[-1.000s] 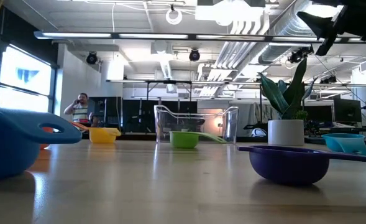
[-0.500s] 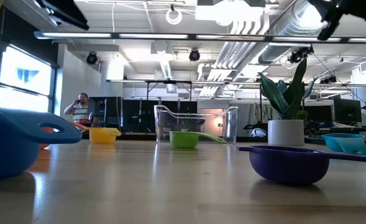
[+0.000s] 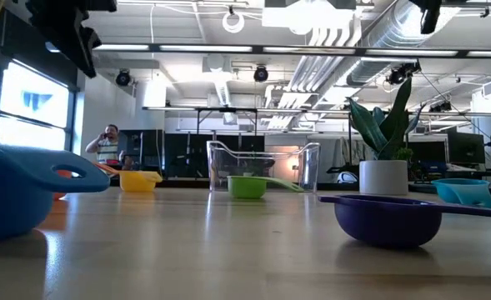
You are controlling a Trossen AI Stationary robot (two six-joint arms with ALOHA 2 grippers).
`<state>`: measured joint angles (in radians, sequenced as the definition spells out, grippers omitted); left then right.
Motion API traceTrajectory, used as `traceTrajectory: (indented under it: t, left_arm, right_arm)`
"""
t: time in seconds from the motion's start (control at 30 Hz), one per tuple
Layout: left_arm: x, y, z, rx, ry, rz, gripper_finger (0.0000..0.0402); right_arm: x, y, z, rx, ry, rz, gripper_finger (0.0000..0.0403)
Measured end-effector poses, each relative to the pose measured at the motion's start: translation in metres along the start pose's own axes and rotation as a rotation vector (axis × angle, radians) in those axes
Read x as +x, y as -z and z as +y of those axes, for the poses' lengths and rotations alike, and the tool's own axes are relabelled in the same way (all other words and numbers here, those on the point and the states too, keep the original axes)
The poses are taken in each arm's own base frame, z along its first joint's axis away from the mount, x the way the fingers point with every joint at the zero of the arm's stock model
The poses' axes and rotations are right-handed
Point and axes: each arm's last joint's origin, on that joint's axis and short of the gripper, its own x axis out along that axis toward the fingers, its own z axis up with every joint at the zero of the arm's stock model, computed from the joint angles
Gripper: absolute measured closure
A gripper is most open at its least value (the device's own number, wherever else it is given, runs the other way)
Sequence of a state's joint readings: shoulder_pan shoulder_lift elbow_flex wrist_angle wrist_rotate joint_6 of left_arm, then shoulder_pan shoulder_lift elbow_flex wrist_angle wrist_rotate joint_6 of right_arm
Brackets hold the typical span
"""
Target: Nest measuring cups in basket
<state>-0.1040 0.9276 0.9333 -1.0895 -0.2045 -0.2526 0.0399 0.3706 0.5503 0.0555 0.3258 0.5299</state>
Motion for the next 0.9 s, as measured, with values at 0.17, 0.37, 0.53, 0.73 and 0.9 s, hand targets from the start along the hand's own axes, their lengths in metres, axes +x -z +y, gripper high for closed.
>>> traceTrajectory:
  t: [0.17, 0.37, 0.53, 0.73, 0.9]
  left_arm:
    - [0.016, -0.005, -0.006, 0.069, 0.027, 0.100, 0.0280]
    - [0.038, -0.008, -0.013, 0.104, 0.047, 0.211, 0.0280]
    - [0.059, -0.001, -0.016, 0.106, 0.024, 0.306, 0.0280]
    - [0.073, 0.009, -0.016, 0.103, 0.002, 0.387, 0.0280]
    - [0.081, 0.007, -0.013, 0.084, -0.013, 0.417, 0.0280]
  right_arm:
    - [0.017, 0.001, 0.006, 0.035, 0.016, 0.062, 0.0226]
    - [0.033, 0.007, 0.012, 0.089, -0.016, 0.151, 0.0226]
    - [0.043, 0.011, 0.015, 0.087, -0.038, 0.204, 0.0226]
    - [0.047, 0.014, 0.016, 0.084, -0.052, 0.238, 0.0226]
    - [0.048, 0.015, 0.016, 0.083, -0.051, 0.241, 0.0226]
